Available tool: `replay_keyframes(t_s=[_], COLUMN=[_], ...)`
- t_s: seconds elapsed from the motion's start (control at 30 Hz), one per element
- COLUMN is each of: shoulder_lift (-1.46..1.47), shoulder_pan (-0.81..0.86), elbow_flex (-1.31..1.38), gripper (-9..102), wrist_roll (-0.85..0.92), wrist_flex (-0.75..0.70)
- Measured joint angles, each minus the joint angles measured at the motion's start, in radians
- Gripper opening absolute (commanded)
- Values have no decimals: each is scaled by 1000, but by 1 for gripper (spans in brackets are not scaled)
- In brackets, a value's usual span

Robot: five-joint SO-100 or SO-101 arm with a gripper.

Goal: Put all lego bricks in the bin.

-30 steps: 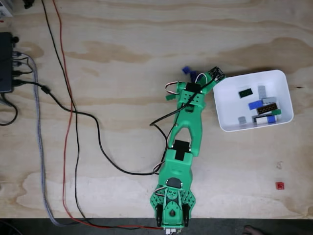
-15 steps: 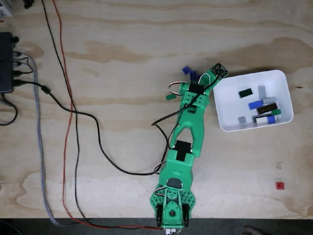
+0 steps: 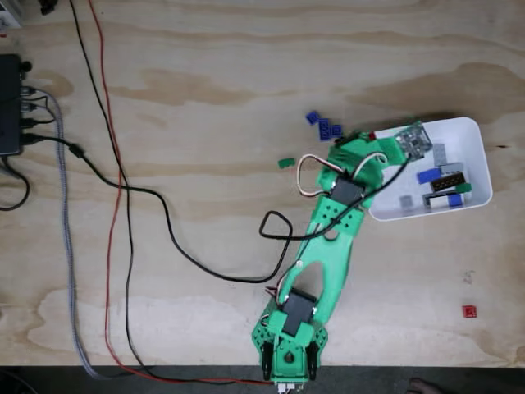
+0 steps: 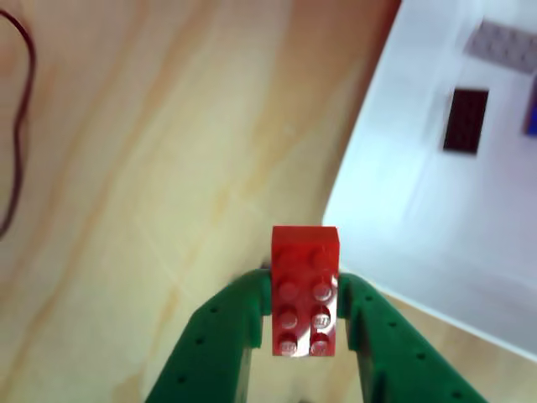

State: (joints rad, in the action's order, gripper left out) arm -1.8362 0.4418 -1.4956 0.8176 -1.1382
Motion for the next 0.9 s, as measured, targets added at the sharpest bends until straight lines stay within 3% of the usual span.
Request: replay_keyframes(t_s=[0.1,0.3,0.43,0.6,0.67,0.9], shoulder_lift=[-21,232,305,308,298,176], shoulder_pan=[89,229,206,173,132,-199], elbow_flex=[-5,-199,-207,-161,-21,440], gripper=[0,10,23,24,23,19], wrist_roll=[14,140,178,178,167,298], wrist_flex=[-6,202,187,130,48,-522])
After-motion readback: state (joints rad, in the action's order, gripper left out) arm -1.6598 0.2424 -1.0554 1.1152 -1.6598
